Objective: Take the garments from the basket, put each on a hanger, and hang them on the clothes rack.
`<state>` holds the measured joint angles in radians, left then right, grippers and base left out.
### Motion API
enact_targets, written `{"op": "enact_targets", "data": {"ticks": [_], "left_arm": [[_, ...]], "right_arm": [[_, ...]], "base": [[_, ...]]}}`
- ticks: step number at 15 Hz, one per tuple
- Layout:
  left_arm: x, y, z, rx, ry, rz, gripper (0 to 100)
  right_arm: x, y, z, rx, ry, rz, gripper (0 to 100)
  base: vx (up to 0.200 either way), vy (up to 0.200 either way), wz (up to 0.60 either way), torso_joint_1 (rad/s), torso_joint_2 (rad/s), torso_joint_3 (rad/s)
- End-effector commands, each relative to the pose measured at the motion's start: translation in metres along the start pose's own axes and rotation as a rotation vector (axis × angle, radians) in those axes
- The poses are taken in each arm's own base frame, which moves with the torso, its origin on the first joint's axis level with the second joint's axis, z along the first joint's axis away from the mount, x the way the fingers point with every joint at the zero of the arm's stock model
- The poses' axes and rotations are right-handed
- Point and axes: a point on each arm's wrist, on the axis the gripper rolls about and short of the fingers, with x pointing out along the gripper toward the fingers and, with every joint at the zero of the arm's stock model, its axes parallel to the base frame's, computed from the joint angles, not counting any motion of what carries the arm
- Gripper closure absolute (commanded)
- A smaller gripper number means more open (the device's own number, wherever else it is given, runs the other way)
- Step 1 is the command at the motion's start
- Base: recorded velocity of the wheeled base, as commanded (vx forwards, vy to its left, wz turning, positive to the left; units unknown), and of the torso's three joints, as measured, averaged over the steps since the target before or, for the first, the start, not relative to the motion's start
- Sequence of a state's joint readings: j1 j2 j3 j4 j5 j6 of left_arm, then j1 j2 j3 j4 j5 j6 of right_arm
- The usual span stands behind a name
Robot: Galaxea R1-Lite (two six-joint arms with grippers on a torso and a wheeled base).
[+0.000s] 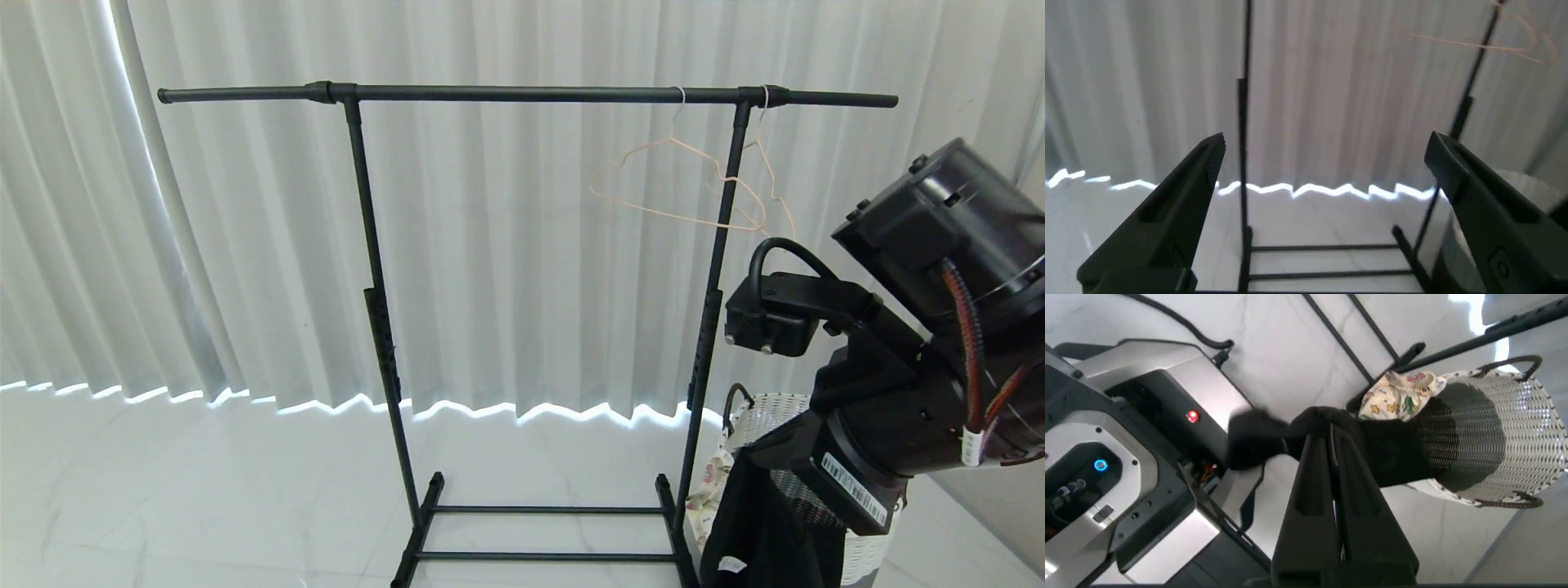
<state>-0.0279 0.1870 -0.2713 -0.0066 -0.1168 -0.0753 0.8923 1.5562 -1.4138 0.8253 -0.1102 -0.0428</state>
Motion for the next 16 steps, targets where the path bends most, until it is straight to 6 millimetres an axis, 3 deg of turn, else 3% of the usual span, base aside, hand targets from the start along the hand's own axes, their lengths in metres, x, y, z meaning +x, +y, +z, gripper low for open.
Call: {"op": "enact_targets", "data": {"ticks": [1,3,5,7,8,9,11,13,16], "left_arm": [[0.068,-0.002,0.058,0.029,0.191,-0.198,0],[0.112,-0.013,0.062,0.138,0.304,-0.401,0],[0.150,-0.039,0.069,0.082,0.367,-0.569,0],[0.182,-0.069,0.069,-0.040,0.395,-0.634,0],[0.192,-0.081,0.058,-0.026,0.426,-0.604,0],[0.195,-0.095,0.048,0.001,0.469,-0.598,0],[0.180,-0.121,0.028,0.056,0.549,-0.710,0],[0.163,-0.128,0.010,0.092,0.617,-0.785,0],[0.162,-0.134,0.001,0.108,0.657,-0.814,0]], "right_arm": [[-0.001,0.002,0.003,-0.005,-0.028,0.004,100],[-0.005,0.006,0.007,0.004,-0.083,0.003,100],[-0.003,0.009,0.011,0.002,-0.103,-0.018,100],[0.001,0.015,0.016,-0.011,-0.129,-0.017,100],[0.001,0.017,0.018,-0.015,-0.135,-0.013,100],[0.000,0.017,0.018,-0.015,-0.138,-0.014,100],[-0.003,0.017,0.019,-0.014,-0.152,-0.014,100],[-0.006,0.018,0.028,-0.017,-0.180,-0.009,100],[-0.005,0.026,0.035,-0.035,-0.192,0.008,100]], "base": [[0.000,0.000,0.00,0.000,0.00,0.000],[0.000,0.000,0.00,0.000,0.00,0.000],[0.000,0.000,0.00,0.000,0.00,0.000],[0.000,0.000,0.00,0.000,0.00,0.000],[0.000,0.000,0.00,0.000,0.00,0.000],[0.000,0.000,0.00,0.000,0.00,0.000],[0.000,0.000,0.00,0.000,0.00,0.000],[0.000,0.000,0.00,0.000,0.00,0.000],[0.000,0.000,0.00,0.000,0.00,0.000]]}}
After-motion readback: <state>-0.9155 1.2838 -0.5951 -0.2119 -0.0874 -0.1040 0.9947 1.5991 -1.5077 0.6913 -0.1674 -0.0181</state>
